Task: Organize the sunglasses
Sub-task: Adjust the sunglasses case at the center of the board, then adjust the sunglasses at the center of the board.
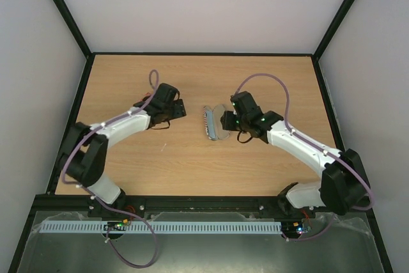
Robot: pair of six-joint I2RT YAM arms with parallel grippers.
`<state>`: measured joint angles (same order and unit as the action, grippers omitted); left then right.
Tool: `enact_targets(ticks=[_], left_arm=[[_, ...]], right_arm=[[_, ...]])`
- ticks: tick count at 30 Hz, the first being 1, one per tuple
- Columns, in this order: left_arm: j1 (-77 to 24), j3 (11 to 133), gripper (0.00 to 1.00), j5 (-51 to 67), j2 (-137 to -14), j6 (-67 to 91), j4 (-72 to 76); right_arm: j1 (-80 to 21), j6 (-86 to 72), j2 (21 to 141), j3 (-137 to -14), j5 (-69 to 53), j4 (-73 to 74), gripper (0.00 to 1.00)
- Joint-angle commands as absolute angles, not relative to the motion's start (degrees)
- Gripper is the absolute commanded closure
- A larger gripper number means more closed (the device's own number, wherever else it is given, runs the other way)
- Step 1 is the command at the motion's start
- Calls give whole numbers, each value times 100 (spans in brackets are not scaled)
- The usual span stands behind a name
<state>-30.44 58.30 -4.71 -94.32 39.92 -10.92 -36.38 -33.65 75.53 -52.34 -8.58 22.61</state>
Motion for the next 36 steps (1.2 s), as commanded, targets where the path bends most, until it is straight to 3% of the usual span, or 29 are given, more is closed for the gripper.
enact_targets(ticks=[1,10,13,14,27,36], left_arm=[[-2724,5383,26,-475,-8647,3886,-1545],[-2139,4297,17,-404,-7598,3967,-1746],[-2033,4146,2,-392,-7202,3986,-1846],[-1992,4157,1,-394,-7108,3982,-1938],[-1652,4608,1,-15,-5549,4048,-2807],[-1638,4542,1,61,-5178,4048,-3044]], right_arm=[[-3618,-3149,7888,-5644,-947,2373,58],[-3666,-2484,9356,-6991,-1574,2214,47],[-3782,-2173,10014,-7686,-1725,2179,44],[-3844,-2039,10234,-7974,-1792,2202,43],[-4360,-577,13290,-11677,-1410,2983,40],[-4442,-301,14171,-12274,-993,2484,41]])
